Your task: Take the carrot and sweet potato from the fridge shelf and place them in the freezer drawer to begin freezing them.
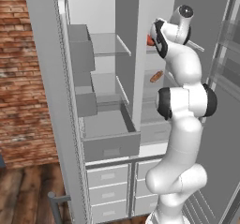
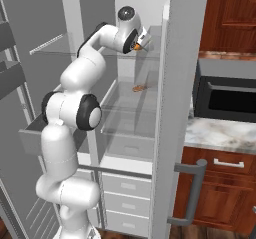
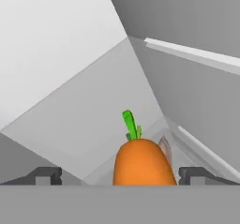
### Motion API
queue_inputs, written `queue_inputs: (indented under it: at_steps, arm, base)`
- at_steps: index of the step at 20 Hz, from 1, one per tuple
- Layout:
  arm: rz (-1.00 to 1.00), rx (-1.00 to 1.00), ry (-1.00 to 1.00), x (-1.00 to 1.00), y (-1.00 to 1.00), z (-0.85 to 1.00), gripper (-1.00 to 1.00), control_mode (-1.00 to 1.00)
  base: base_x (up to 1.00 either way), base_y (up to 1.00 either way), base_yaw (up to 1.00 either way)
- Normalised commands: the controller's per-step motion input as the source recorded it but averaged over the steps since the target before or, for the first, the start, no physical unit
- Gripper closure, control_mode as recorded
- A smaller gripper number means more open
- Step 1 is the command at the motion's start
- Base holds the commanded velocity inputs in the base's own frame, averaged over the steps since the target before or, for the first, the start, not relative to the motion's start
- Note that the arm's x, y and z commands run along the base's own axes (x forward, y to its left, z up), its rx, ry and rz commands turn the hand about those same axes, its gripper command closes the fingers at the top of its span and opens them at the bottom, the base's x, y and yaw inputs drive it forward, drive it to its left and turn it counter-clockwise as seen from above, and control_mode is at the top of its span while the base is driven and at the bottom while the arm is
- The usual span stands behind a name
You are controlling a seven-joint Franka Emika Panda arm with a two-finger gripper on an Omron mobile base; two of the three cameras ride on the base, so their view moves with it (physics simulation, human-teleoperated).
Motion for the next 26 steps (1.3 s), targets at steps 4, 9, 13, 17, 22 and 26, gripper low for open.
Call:
queue_inputs:
  at_steps: [4, 9, 13, 17, 22, 26]
  arm:
    - [0.00, 0.00, 0.04, 0.00, -0.04, -0.29, -1.00, -1.00]
    - [0.00, -0.02, 0.11, 0.00, 0.01, -0.53, 1.00, -1.00]
    - [0.00, -0.06, 0.06, 0.00, 0.21, -0.46, 1.00, -1.00]
    - [0.02, -0.03, 0.05, 0.05, 0.12, -0.34, 1.00, -1.00]
    - [0.01, 0.00, 0.02, -0.04, 0.01, -0.26, 1.00, -1.00]
    - [0.00, 0.00, -0.17, -0.13, 0.00, -0.13, 1.00, -1.00]
  base:
    - [0.00, 0.00, 0.00]
    - [0.00, 0.00, 0.00]
    - [0.00, 0.00, 0.00]
    - [0.00, 0.00, 0.00]
    - [0.00, 0.00, 0.00]
    - [0.00, 0.00, 0.00]
